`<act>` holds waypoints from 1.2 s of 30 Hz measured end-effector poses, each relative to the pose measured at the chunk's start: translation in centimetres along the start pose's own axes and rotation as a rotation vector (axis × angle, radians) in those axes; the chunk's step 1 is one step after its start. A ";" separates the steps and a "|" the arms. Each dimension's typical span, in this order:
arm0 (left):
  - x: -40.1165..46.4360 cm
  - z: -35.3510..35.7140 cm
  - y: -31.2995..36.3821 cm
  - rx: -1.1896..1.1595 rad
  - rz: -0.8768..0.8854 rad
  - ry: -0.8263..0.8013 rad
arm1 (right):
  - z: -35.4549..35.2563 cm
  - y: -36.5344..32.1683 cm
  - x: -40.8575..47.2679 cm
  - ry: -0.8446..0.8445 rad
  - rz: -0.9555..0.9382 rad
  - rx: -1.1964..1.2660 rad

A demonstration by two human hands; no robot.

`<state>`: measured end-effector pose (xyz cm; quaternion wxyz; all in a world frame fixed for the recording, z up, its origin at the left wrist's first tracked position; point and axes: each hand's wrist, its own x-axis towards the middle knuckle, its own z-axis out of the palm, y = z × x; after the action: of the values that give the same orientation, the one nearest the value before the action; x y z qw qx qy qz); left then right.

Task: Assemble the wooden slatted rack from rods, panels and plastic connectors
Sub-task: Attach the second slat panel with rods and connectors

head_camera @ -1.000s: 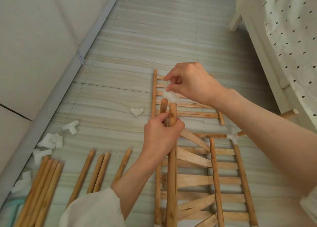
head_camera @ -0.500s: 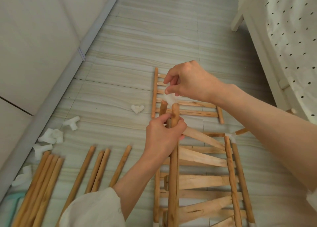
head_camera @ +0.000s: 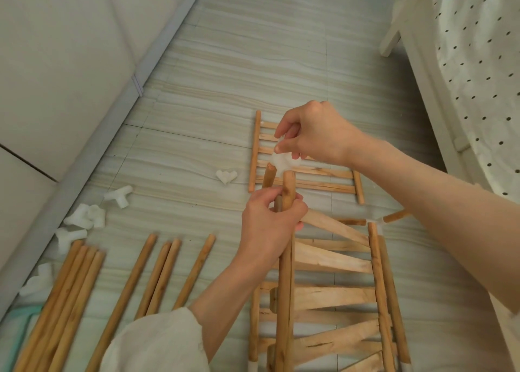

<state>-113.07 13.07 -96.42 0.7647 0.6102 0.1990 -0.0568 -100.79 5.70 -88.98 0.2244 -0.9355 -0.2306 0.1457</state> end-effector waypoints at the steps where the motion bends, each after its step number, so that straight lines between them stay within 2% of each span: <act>1: 0.0 -0.1 0.1 0.002 0.016 -0.006 | 0.0 0.0 -0.1 0.003 0.010 0.003; 14: 1.3 -0.8 -0.2 0.013 -0.002 -0.138 | 0.0 -0.3 0.0 -0.034 -0.014 -0.077; 24: 1.0 -1.2 -0.1 -0.035 -0.058 -0.165 | 1.3 -1.4 0.4 -0.072 -0.145 -0.383; 31: 0.6 -1.5 0.1 -0.104 -0.096 -0.105 | 0.9 -0.6 -0.6 -0.038 -0.051 -0.265; 36: 0.6 -1.3 -0.3 -0.108 -0.131 -0.084 | 0.8 -1.7 0.2 -0.058 -0.030 -0.312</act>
<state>-112.91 14.39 -97.13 0.7988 0.5510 0.2089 -0.1214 -101.60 7.43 -88.85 0.0719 -0.9509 -0.2706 0.1317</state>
